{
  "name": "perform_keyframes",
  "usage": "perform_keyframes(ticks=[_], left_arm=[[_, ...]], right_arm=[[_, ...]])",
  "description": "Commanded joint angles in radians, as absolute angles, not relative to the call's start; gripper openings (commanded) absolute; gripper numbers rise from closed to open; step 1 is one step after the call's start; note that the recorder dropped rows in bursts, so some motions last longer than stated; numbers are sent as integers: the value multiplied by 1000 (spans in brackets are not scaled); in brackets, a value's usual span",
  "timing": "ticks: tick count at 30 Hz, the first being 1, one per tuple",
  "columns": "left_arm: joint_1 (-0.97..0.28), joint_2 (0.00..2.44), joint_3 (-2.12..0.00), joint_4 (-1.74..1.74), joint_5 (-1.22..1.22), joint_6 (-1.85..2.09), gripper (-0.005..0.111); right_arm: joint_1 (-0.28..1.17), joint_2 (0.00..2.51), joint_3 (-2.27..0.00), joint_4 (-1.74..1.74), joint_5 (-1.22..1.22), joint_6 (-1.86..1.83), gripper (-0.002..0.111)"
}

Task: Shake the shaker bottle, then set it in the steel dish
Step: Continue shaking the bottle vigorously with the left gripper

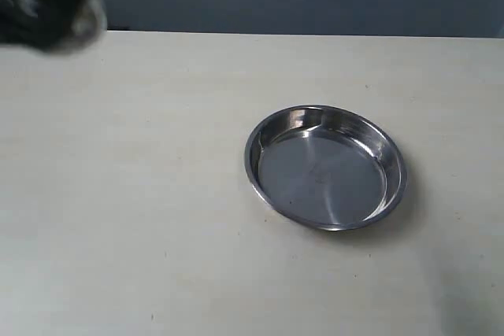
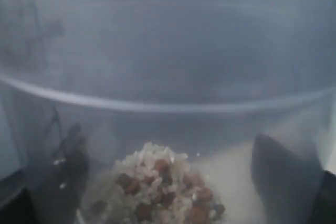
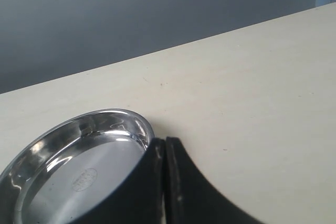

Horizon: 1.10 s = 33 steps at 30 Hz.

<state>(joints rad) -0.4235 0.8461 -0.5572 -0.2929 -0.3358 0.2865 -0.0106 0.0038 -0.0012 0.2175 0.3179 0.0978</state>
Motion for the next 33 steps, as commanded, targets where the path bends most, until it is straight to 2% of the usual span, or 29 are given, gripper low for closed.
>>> perform_keyframes(ticks=[1, 4, 9, 15, 19, 22, 25, 27, 30, 31, 33], left_arm=[[-400, 828, -609, -325, -279, 320, 0], [-379, 946, -504, -435, -188, 320, 0], [-436, 1118, -345, -492, -293, 236, 0], [-540, 936, -491, -263, -535, 221, 0], [-521, 916, -557, -384, -418, 385, 0], [-500, 1034, -461, -548, -335, 427, 0], [-502, 1202, -322, -533, -401, 284, 0], [-532, 1227, -294, -408, -416, 123, 0], [-589, 1155, -323, -103, -643, 13, 0], [-593, 1114, -359, -63, -767, 24, 0], [-591, 1033, -449, -97, -793, 88, 0]], right_arm=[[-9, 0, 0, 210, 308, 92, -1], [-9, 0, 0, 210, 308, 92, -1], [-9, 0, 0, 210, 308, 92, -1], [-9, 0, 0, 210, 308, 92, -1], [-9, 0, 0, 210, 308, 92, -1], [-9, 0, 0, 210, 308, 92, -1], [-9, 0, 0, 210, 308, 92, -1], [-9, 0, 0, 210, 308, 92, -1], [-9, 0, 0, 210, 308, 92, -1], [-9, 0, 0, 210, 308, 92, -1], [-9, 0, 0, 210, 308, 92, -1]])
